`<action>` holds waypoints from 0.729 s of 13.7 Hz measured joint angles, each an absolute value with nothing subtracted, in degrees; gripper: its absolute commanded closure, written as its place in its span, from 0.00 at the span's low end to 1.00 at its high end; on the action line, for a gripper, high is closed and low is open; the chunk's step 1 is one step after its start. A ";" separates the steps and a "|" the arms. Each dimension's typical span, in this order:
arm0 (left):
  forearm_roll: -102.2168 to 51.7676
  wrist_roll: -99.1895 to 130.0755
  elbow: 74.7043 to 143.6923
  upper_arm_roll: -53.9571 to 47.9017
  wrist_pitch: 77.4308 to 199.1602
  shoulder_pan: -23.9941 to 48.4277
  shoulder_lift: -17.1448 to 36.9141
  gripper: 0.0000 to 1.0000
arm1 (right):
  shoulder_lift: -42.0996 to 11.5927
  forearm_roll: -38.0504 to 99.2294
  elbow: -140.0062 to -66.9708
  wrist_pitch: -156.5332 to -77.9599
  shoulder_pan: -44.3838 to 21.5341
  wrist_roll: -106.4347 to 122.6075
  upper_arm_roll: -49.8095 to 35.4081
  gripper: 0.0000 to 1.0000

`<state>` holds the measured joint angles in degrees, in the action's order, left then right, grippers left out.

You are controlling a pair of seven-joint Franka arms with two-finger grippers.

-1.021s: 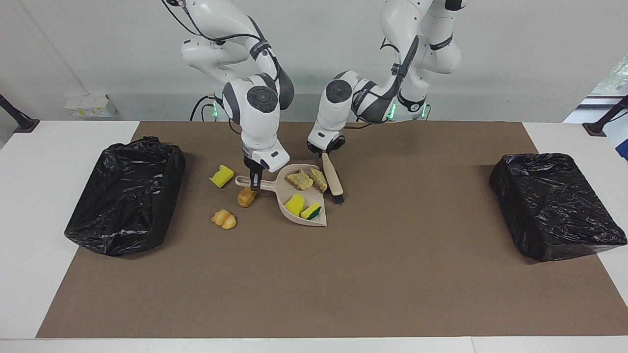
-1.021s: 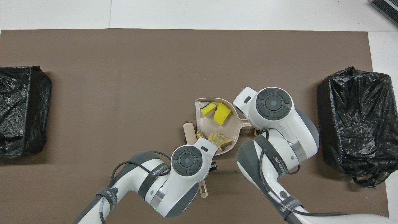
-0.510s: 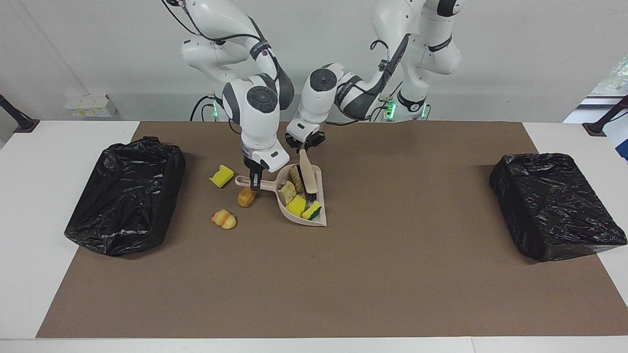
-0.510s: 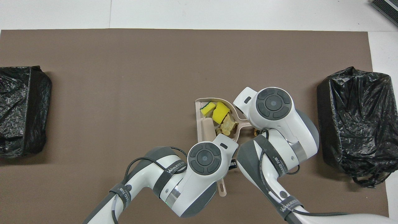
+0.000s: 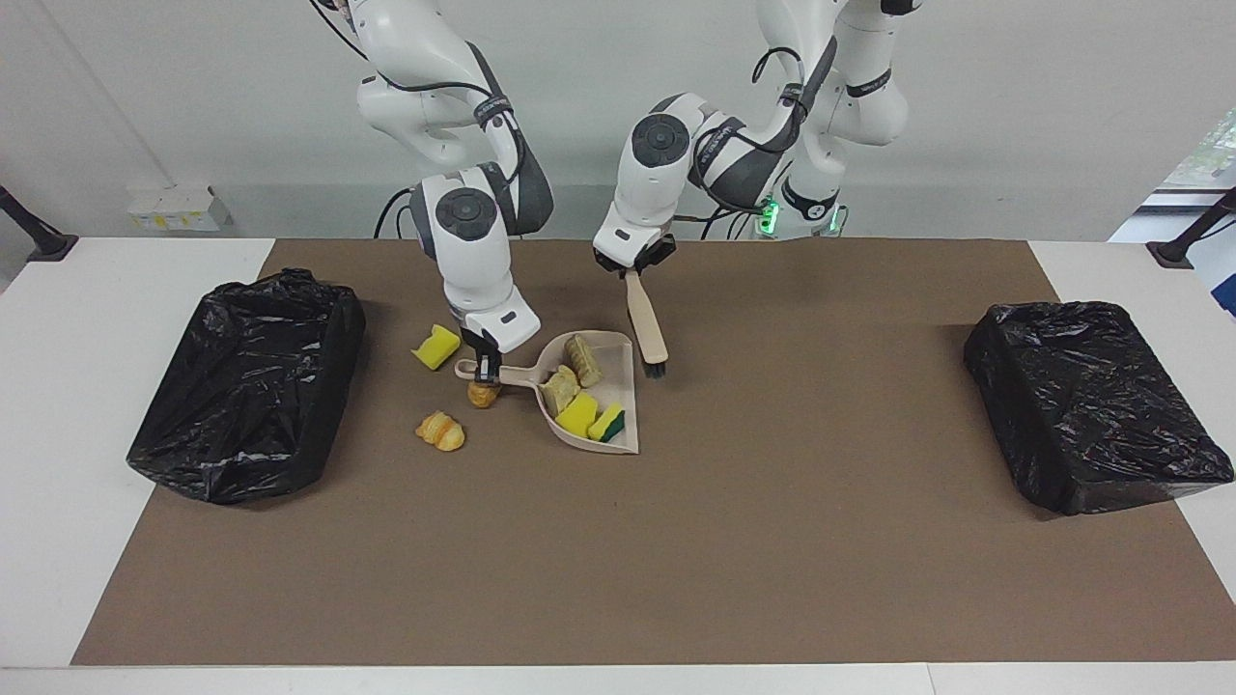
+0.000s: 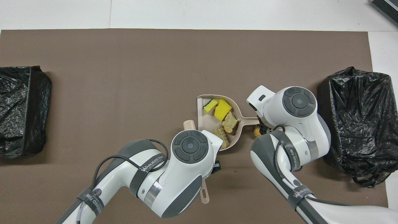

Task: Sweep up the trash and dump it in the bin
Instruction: 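Carry the loaded dustpan with the right gripper over the far-side black bag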

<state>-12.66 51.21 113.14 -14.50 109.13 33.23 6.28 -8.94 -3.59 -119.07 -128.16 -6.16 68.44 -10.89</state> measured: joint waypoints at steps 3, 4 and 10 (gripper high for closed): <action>-12.56 51.05 119.17 -14.84 109.53 33.35 3.49 1.00 | -8.80 -0.74 -119.48 -129.77 -5.91 68.96 -10.97 1.00; -12.56 50.96 121.64 -15.12 110.84 33.66 2.13 1.00 | -8.60 -0.64 -119.29 -129.77 -5.88 68.96 -10.97 1.00; -12.56 50.96 130.59 -15.76 118.63 38.40 -2.50 1.00 | -7.66 -0.60 -115.13 -126.12 -1.11 73.69 -10.83 1.00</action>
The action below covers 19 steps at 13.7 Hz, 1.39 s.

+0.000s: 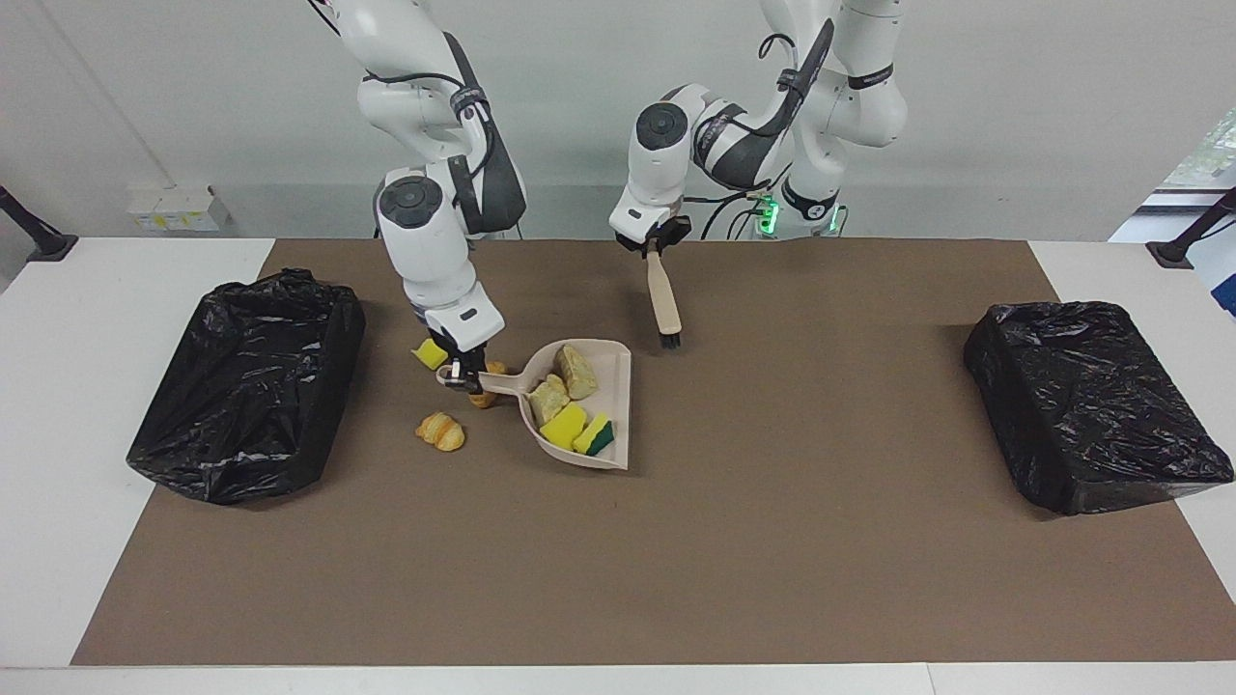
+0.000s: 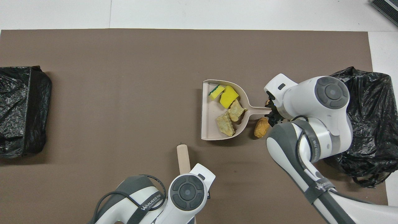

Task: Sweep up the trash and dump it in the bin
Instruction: 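Carry the loaded dustpan with the right gripper over the far-side black bag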

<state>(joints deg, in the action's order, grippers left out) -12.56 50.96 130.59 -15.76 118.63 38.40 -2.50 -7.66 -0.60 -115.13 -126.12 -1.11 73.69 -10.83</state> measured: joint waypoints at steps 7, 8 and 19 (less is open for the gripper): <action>-12.78 47.29 133.82 -15.89 124.04 39.75 -2.46 1.00 | -7.50 -0.56 -104.17 -109.89 9.12 84.10 -10.67 1.00; -12.84 46.68 133.86 -15.89 124.05 39.75 -2.41 1.00 | -7.40 -0.56 -103.08 -108.20 11.44 85.91 -10.62 1.00; -14.76 39.84 133.08 -14.88 123.89 38.90 -1.43 0.00 | -7.12 -3.05 -98.46 -106.59 28.48 112.56 -1.07 1.00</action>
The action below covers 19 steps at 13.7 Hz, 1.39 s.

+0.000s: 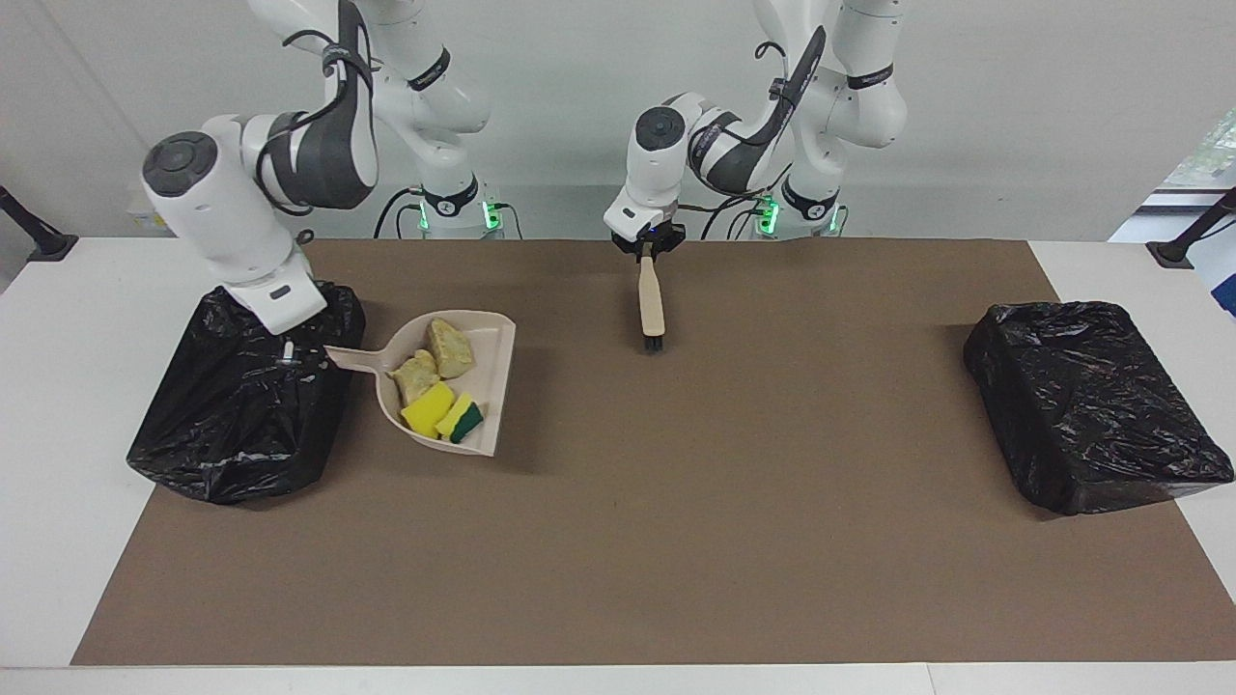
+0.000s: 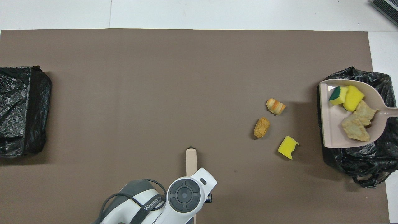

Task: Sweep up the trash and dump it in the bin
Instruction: 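Carry the loaded dustpan with the right gripper over the far-side black bag, then tip the dustpan into the bag while the left gripper draws back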

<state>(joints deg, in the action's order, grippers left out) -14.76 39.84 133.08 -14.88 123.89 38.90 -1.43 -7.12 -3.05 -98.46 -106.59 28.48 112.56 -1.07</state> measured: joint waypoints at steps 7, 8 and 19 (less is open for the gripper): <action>-6.36 24.01 122.50 -14.00 112.87 22.84 -3.19 0.00 | -5.75 -20.08 -100.84 -113.23 28.84 110.27 2.29 1.00; -6.10 20.09 120.54 -13.89 110.52 19.54 -3.73 0.00 | -5.31 -23.32 -102.12 -113.93 28.63 108.64 2.01 1.00; -0.01 0.69 92.57 -12.71 86.38 1.39 -4.55 0.00 | -1.35 -37.92 -103.01 -110.09 20.58 102.36 1.52 1.00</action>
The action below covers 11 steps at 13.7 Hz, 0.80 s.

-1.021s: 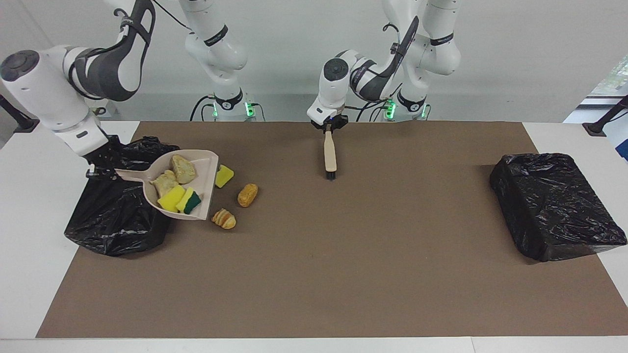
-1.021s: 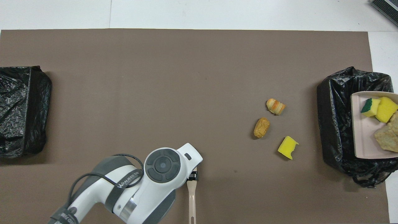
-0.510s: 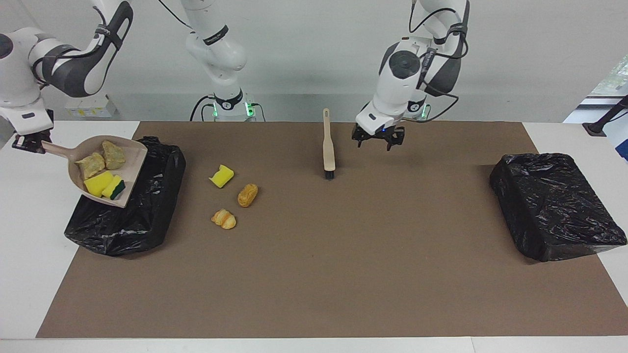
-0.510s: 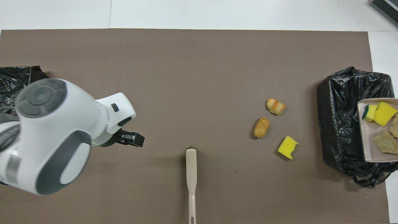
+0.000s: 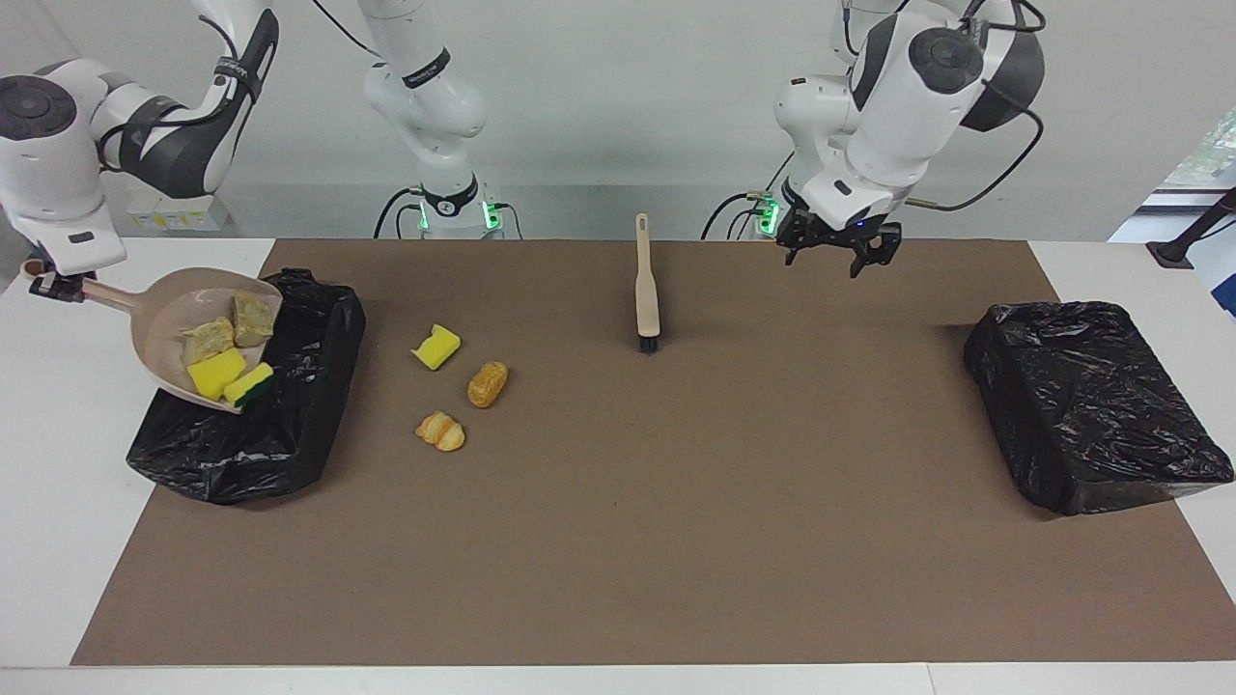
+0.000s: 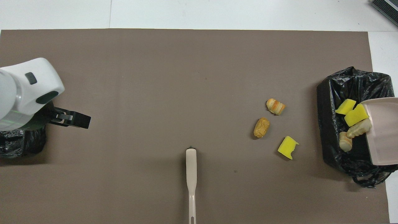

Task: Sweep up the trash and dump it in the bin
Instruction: 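Tip the dustpan into the bag while the left gripper draws back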

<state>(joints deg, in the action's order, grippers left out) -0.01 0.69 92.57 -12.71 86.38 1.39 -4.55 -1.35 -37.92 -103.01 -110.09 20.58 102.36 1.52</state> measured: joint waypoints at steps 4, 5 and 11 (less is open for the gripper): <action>-0.01 0.55 89.49 -12.43 85.84 0.38 -2.94 0.00 | 2.06 -43.00 -102.93 -108.13 15.34 102.36 1.28 1.00; -0.01 0.55 89.35 -12.35 85.78 0.37 -2.91 0.00 | 2.48 -43.96 -102.93 -108.02 14.55 102.36 1.23 1.00; 0.01 0.39 89.18 -10.51 85.46 0.34 -2.94 0.00 | 2.97 -46.56 -101.65 -108.03 12.08 102.91 0.83 1.00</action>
